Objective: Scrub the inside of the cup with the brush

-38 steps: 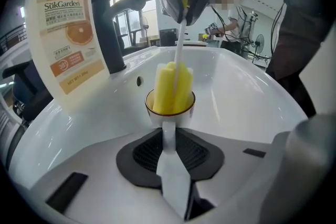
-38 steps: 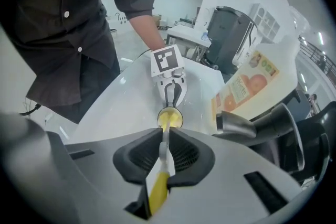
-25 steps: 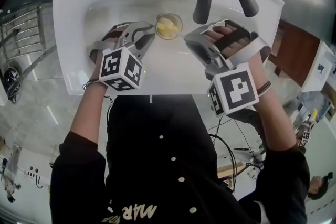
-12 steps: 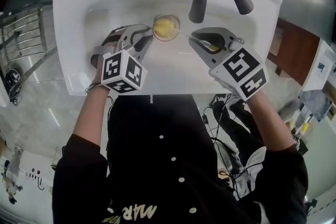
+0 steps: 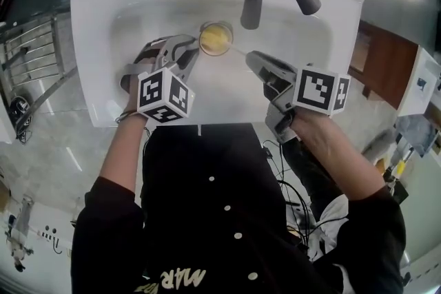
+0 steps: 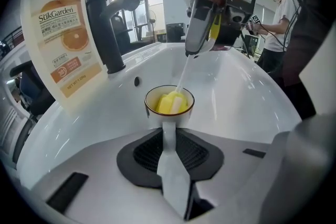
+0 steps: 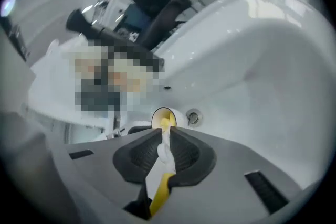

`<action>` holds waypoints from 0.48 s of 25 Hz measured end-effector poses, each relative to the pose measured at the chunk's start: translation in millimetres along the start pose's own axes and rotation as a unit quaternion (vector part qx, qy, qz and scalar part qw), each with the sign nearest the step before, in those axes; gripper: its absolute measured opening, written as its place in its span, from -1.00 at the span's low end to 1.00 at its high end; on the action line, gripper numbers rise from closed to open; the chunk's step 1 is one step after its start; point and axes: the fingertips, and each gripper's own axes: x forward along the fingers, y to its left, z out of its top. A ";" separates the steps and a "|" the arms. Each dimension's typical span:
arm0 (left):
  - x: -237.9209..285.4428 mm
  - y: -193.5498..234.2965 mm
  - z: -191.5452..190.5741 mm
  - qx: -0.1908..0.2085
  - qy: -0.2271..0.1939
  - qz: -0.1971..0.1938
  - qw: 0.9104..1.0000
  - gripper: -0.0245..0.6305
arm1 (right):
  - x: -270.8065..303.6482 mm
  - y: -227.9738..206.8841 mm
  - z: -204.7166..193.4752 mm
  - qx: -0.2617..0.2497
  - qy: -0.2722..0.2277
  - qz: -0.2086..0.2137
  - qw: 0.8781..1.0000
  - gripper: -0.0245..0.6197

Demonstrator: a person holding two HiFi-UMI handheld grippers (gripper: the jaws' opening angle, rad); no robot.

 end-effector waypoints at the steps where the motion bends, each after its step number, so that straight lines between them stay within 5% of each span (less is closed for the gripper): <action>1: 0.0 0.3 -0.2 0.001 0.001 0.000 1.000 -0.65 | -1.4 -2.9 -1.2 0.050 -0.012 -0.003 0.999 -0.74; 4: 0.2 -0.2 0.2 0.004 0.005 -0.001 1.000 -0.65 | -4.9 -3.3 -3.5 0.086 -0.031 -0.014 0.996 -0.74; 12: 1.5 1.3 -3.7 -0.002 0.012 -0.006 1.000 -0.65 | -10.8 18.4 -9.1 -0.137 -0.011 -0.023 0.990 -0.75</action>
